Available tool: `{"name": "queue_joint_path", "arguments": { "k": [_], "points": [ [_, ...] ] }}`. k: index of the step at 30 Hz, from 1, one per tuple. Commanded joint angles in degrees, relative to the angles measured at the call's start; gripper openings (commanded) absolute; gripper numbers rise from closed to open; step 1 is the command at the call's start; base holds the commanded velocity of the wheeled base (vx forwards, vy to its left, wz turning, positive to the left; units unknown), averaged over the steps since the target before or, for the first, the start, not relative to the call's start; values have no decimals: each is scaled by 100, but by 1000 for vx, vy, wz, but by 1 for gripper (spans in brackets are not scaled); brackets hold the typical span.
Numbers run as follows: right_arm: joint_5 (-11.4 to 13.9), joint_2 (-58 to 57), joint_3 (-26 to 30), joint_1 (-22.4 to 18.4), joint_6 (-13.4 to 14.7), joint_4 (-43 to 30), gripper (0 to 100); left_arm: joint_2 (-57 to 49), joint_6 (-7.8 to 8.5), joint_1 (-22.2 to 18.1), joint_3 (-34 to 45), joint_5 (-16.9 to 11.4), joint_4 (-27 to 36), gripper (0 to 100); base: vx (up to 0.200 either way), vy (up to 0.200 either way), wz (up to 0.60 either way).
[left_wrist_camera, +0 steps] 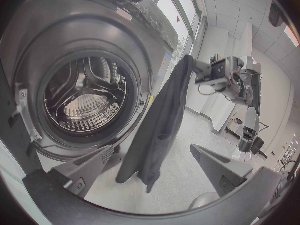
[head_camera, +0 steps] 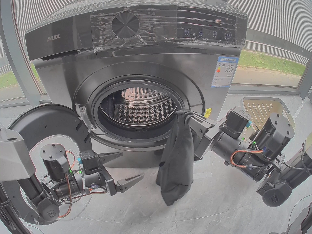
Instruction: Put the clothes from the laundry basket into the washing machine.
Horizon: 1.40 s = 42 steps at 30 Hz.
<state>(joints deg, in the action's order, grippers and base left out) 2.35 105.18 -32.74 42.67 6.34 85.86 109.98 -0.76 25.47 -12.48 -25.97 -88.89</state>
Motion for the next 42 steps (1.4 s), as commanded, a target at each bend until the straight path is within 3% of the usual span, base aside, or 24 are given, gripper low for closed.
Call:
{"name": "queue_joint_path", "arguments": {
  "k": [1, 13, 19, 36, 42],
  "points": [
    [72, 46, -206, 31, -1, 1, 0, 568, 23, 134, -176, 4, -5, 100, 0, 0, 0],
    [213, 73, -312, 506, 8, 19, 0, 1060, 32, 222, -536, 83, -14, 100, 0, 0, 0],
    [204, 64, -355, 602, 8, -8, 0, 1227, 23, 222, -852, 232, -5, 100, 0, 0, 0],
    [195, 90, -347, 787, 8, 27, 0, 2080, 40, 494, -1503, 197, -14, 100, 0, 0, 0],
    [160, 29, -285, 892, 8, 27, 0, 2625, 40, 442, -2232, 250, -23, 100, 0, 0, 0]
  ]
}}
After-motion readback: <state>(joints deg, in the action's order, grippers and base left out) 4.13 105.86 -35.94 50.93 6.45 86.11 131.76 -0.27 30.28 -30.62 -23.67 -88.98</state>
